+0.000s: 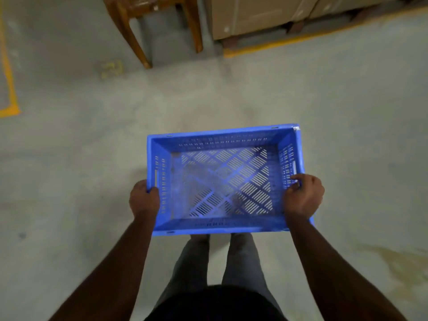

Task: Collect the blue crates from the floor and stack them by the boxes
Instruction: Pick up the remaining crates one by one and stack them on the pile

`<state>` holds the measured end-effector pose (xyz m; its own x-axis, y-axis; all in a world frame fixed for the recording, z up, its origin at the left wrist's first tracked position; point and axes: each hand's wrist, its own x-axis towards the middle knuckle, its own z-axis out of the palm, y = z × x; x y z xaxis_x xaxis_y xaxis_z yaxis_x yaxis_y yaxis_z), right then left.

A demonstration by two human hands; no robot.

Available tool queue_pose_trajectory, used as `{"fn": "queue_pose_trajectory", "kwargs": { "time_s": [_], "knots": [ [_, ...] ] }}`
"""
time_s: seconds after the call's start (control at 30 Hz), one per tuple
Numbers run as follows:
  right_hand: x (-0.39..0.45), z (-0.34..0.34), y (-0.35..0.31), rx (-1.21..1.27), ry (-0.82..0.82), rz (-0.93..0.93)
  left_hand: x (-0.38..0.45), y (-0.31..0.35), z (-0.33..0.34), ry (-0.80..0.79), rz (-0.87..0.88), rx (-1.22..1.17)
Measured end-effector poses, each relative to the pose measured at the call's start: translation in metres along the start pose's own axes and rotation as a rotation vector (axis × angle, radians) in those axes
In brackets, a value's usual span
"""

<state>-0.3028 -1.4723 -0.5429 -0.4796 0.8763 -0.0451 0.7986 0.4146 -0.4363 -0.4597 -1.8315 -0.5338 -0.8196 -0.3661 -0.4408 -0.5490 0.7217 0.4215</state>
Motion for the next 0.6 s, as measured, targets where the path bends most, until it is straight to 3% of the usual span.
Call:
{"fn": "queue_pose_trajectory", "kwargs": {
  "time_s": [0.13, 0.27, 0.6],
  "knots": [
    [-0.035, -0.094, -0.017, 0.057, 0.078, -0.013, -0.046, 0.036, -0.074, 0.046, 0.144, -0.143],
    [-0.058, -0.167, -0.017, 0.11, 0.118, 0.161, -0.061, 0.06, -0.105, 0.046, 0.28, -0.17],
    [-0.056, -0.278, 0.065, 0.184, 0.368, 0.364, -0.163, 0.199, -0.077, -0.114, 0.539, -0.293]
  ]
}}
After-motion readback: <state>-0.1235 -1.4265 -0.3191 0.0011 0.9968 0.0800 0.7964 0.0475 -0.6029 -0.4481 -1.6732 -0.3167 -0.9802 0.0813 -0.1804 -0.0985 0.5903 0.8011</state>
